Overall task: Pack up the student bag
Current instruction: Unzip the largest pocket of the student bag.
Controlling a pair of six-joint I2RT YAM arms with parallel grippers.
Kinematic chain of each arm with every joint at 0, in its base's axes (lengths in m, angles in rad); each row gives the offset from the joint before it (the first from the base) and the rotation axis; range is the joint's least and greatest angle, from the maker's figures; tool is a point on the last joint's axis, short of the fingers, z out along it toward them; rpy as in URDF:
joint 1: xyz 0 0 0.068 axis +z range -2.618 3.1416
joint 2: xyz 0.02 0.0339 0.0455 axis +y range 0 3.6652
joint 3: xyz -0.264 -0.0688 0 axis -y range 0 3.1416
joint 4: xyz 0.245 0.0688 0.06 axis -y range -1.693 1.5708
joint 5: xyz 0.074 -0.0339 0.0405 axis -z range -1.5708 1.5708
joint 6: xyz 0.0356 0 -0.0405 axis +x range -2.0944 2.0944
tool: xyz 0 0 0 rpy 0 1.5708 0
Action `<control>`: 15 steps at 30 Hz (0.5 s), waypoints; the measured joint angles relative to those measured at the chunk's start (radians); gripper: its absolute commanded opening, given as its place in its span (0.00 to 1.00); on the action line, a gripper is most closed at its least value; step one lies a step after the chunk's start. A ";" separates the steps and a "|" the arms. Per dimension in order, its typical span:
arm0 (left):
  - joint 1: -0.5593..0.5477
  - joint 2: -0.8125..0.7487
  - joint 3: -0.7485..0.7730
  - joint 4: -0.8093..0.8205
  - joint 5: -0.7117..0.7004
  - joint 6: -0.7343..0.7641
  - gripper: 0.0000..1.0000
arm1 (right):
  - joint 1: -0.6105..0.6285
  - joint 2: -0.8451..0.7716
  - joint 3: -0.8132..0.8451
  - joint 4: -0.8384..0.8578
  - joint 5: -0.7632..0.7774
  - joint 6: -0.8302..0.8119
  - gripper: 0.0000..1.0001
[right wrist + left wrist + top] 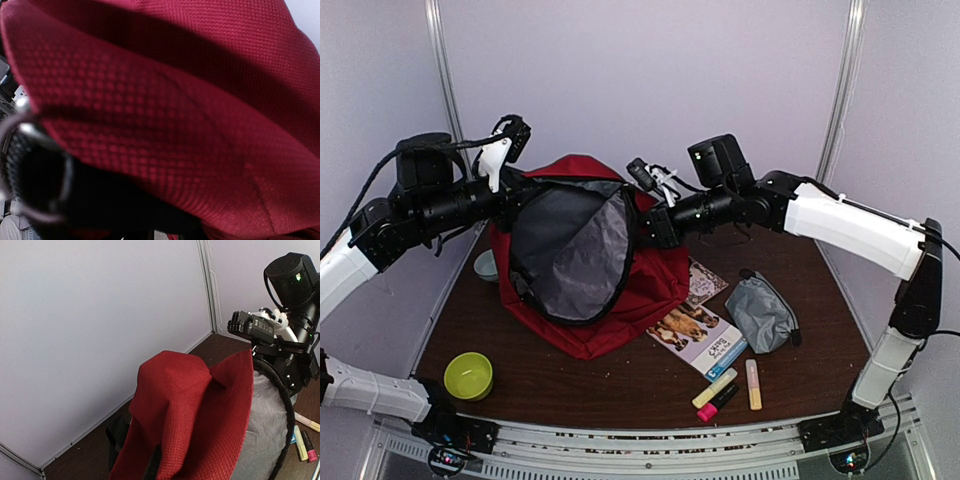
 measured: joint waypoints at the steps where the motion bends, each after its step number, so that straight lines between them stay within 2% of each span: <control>1: 0.000 0.000 0.000 0.001 0.001 0.000 0.00 | -0.002 -0.009 -0.002 -0.011 0.003 -0.007 0.24; 4: 0.000 0.000 0.000 0.005 0.004 0.000 0.00 | -0.005 -0.047 -0.004 -0.024 0.015 -0.028 0.31; 7: 0.000 0.001 0.000 0.006 0.008 0.001 0.00 | -0.015 -0.100 -0.011 -0.019 0.019 -0.042 0.34; 15: 0.000 0.003 0.001 0.006 0.008 0.002 0.00 | -0.023 -0.164 -0.043 0.089 0.009 -0.026 0.30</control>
